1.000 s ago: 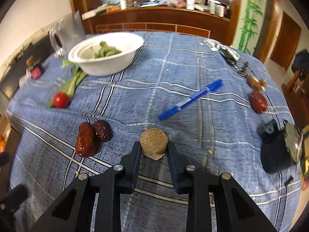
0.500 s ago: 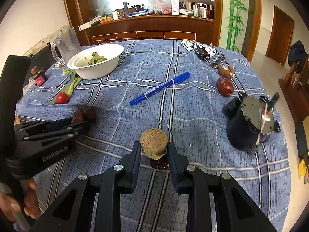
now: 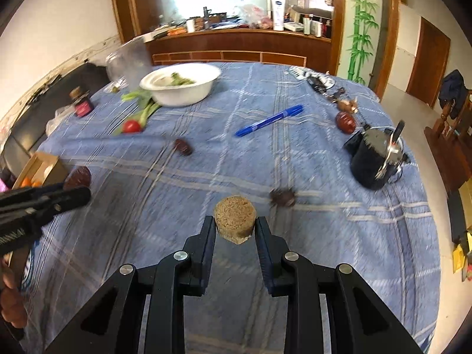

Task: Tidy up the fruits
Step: 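Carry the round beige cube with the right gripper while the left gripper carries the jujube to the tray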

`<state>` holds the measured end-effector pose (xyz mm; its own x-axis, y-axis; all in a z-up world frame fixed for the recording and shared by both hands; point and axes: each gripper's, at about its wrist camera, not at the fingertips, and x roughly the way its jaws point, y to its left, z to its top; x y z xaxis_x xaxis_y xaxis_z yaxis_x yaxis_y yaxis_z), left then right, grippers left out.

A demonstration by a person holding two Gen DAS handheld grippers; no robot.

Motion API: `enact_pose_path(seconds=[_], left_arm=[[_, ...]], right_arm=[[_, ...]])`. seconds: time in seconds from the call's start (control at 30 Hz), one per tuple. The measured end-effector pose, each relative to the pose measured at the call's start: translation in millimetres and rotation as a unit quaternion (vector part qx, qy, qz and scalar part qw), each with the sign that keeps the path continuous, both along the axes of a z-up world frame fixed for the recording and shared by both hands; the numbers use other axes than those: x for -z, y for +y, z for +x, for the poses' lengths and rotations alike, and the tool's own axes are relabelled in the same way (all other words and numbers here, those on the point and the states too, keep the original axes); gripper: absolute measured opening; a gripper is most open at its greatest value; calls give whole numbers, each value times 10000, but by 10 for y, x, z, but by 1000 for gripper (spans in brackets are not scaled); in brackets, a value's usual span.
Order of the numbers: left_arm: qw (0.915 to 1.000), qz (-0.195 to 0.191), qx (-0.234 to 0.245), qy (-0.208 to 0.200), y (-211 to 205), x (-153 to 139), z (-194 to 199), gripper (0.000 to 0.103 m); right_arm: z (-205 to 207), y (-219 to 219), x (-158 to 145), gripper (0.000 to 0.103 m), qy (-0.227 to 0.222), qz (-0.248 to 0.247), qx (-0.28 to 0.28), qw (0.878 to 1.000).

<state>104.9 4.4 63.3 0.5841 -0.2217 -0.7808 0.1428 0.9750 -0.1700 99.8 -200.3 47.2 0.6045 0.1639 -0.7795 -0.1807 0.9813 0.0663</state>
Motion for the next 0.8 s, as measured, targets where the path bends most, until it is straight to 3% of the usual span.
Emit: enact_pose_path(seconds=[0.37,0.6,0.8], left_arm=[[9990,-100,-370,-222,790,-257,-572,33],[9964,-87,-781,-306,1461,-348,-718,33],[9935,188,-1101,-217,2036,-273,-830,33]], right_arm=[[-387,774,-144,29,-7,-31,-393,9992],[-374,1404,-323,29,-84,110,-773,9969],[-246,1996,-365,30,-25,308,-1121,9932]])
